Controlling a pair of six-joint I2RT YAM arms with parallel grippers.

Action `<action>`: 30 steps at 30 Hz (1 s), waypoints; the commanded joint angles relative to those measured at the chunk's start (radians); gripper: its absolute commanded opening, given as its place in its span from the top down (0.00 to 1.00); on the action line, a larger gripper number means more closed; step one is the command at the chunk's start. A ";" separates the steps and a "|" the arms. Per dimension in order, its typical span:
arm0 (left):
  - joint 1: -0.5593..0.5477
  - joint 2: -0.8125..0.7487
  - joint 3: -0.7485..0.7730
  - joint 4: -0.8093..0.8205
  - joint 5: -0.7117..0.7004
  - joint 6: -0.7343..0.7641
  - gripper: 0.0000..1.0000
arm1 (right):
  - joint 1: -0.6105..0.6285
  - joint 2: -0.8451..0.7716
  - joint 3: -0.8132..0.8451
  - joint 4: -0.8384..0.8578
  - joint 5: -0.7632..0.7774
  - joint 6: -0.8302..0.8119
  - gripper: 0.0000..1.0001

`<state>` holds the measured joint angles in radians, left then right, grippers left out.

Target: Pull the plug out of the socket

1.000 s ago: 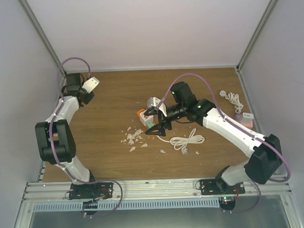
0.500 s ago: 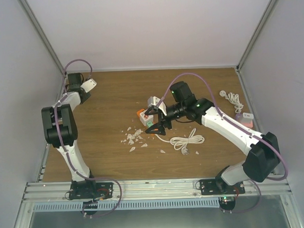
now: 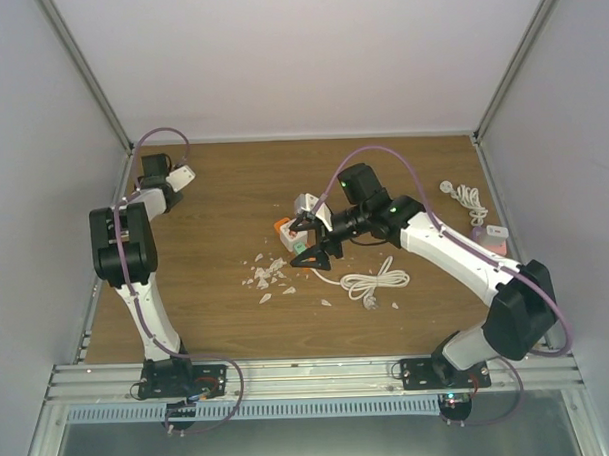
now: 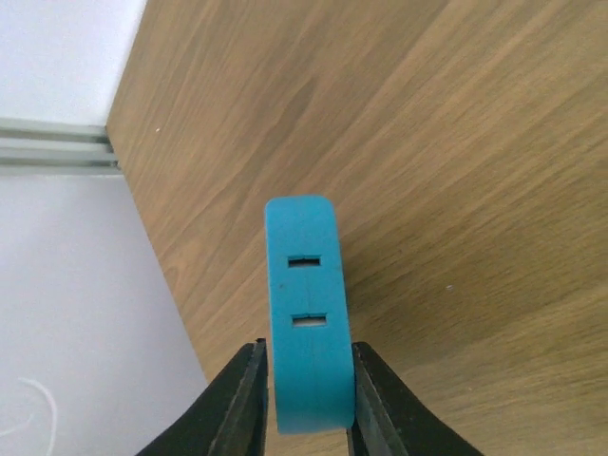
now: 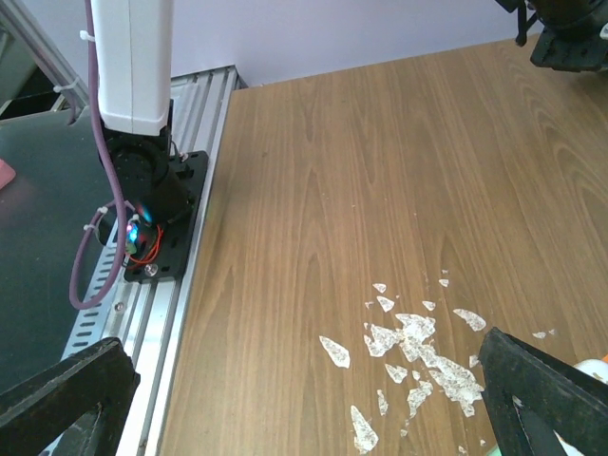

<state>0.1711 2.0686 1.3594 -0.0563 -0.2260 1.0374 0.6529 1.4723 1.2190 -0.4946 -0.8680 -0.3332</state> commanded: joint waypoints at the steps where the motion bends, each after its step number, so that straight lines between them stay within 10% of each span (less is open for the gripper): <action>1: 0.005 -0.008 -0.011 0.000 0.051 -0.037 0.72 | -0.007 0.017 0.021 0.004 0.003 -0.012 0.00; 20: 0.008 -0.209 -0.013 -0.304 0.398 -0.171 0.03 | -0.007 0.079 0.052 0.024 0.182 0.032 0.00; 30: 0.008 -0.453 -0.159 -0.327 0.532 -0.251 0.01 | 0.009 0.161 0.045 0.098 0.477 0.159 0.00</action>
<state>0.1730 1.7069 1.2507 -0.3668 0.2134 0.8440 0.6518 1.5871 1.2491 -0.4358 -0.5434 -0.2363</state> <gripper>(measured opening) 0.990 0.996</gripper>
